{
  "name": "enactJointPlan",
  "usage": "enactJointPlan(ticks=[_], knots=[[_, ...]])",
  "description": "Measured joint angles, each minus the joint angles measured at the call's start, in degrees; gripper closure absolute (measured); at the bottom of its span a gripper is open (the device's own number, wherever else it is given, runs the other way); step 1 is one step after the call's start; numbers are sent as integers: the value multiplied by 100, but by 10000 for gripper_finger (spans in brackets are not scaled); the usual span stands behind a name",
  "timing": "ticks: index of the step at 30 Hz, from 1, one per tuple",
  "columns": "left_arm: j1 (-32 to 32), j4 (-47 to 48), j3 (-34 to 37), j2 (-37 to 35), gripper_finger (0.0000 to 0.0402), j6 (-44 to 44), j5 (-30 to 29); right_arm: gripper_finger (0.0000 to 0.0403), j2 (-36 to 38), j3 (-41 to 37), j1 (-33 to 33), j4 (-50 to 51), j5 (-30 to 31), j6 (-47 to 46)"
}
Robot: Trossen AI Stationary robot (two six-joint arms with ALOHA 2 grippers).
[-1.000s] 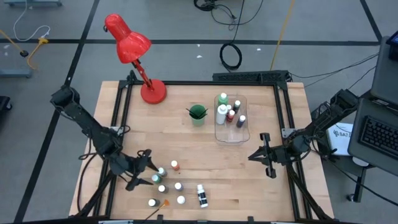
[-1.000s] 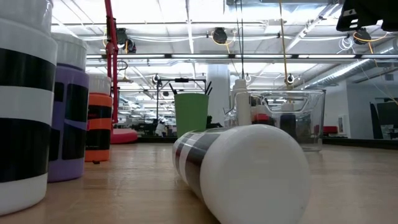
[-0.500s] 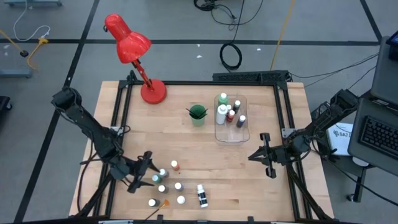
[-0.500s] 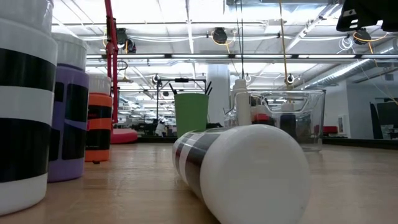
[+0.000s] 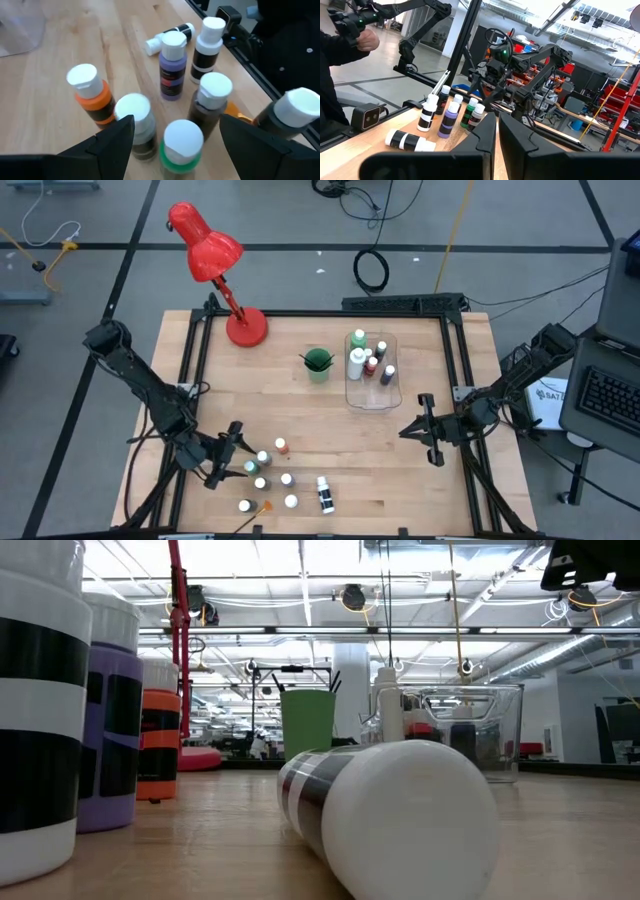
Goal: Pick & Place Paint Supplies
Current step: Put the green paint bottle into the transparent bin
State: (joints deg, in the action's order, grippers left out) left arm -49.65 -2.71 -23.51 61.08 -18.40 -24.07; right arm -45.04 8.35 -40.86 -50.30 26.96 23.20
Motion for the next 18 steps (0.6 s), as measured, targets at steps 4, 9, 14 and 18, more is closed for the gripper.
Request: enactJointPlan(ticks=[4, 9, 14, 18], knots=[[-2, -42, 0, 0, 106, -8, 4, 387, 0, 1, 0, 0, 0, 0], [-100, -37, 0, 0, 106, -40, 250, 387, 0, 1, 0, -1, -2, -1], [-311, 41, 0, 41, 106, -456, -136, 387, 0, 0, 0, 0, 0, 0], [-310, -64, 0, 199, 106, -628, -194, 387, -1, 0, 0, -3, 0, 0]])
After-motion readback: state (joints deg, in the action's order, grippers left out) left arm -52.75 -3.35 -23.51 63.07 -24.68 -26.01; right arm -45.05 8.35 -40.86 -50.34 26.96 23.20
